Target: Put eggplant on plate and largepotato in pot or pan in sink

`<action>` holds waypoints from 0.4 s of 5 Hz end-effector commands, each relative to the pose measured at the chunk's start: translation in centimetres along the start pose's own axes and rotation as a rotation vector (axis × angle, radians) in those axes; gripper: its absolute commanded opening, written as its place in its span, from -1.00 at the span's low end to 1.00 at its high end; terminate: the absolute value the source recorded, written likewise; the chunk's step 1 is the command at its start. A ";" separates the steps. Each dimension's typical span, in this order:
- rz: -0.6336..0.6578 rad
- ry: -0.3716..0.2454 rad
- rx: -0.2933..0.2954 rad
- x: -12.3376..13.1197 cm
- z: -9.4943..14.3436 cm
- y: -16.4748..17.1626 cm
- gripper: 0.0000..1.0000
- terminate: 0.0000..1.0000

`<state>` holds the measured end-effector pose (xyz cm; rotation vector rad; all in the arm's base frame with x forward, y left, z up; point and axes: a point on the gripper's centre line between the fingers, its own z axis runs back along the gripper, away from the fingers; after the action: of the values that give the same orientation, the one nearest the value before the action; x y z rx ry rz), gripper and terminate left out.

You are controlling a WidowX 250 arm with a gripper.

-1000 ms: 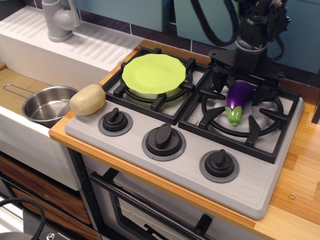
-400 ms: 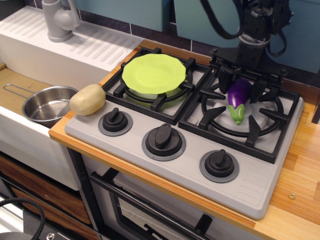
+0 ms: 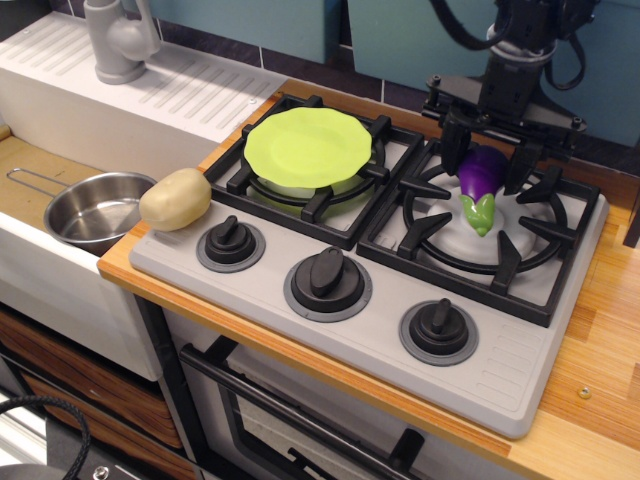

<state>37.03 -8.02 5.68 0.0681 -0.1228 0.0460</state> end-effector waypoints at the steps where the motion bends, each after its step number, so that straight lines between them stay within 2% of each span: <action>1: -0.070 -0.157 -0.065 1.1 4.2 2.1 -1.00 -1.00; 2: -0.126 -0.187 -0.066 1.5 3.7 4.8 -1.00 -1.00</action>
<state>37.17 -3.46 6.77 0.0114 -0.2206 -0.0934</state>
